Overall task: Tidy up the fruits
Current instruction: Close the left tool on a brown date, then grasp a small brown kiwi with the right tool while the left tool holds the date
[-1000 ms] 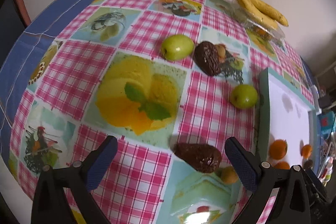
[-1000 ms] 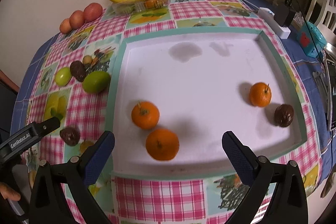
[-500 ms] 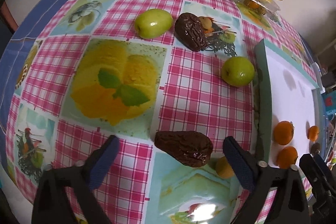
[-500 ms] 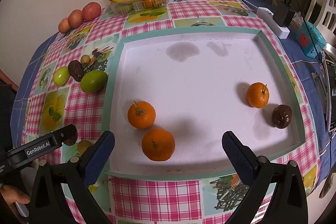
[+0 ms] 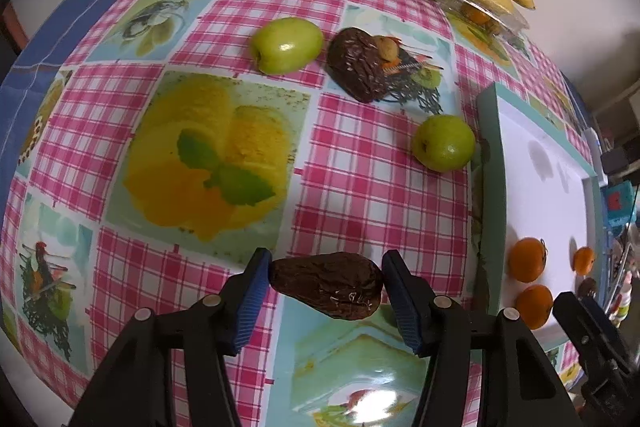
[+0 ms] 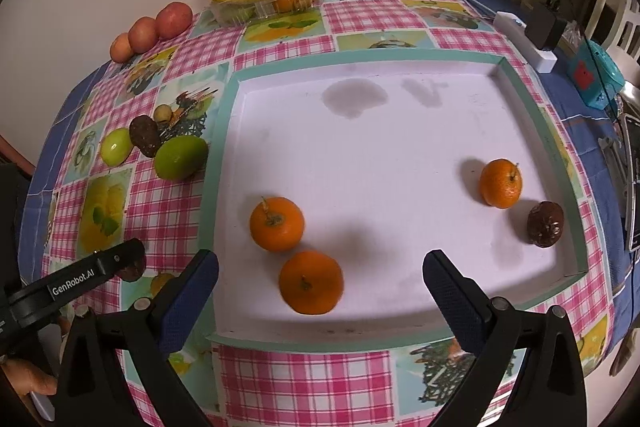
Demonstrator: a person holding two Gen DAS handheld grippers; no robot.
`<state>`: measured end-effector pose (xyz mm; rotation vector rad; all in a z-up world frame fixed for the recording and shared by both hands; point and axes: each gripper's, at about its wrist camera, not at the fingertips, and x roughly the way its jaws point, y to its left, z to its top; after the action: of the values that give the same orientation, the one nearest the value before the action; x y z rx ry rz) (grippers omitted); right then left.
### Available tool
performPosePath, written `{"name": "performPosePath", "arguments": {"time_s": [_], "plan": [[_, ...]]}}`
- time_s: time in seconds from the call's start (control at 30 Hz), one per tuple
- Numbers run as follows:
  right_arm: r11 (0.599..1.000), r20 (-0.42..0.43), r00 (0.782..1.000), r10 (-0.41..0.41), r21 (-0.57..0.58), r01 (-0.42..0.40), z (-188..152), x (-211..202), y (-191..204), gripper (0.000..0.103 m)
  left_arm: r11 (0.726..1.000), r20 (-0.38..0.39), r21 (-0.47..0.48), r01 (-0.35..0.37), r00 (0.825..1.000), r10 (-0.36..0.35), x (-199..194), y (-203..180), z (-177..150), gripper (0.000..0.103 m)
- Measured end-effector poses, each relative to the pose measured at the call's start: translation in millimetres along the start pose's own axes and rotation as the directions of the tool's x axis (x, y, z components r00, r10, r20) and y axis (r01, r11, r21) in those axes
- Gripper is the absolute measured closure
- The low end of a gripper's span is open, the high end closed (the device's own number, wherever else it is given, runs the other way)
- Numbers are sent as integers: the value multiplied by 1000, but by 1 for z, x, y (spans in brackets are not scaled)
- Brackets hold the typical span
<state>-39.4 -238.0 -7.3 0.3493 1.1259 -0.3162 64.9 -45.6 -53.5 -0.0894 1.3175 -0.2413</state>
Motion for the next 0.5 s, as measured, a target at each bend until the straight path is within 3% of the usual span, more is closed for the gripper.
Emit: {"name": "performPosePath", "arguments": {"time_s": [0.2,0.5], "plan": [[999,-27,999,22,-35,-23,0,9,21,1,994,42,-105,-2,999,7,-13,36,6,43],[980,7,988,155,-124,-153,0,5,73,1,979,108,-204,2,994,20,-38,77,12,43]]}}
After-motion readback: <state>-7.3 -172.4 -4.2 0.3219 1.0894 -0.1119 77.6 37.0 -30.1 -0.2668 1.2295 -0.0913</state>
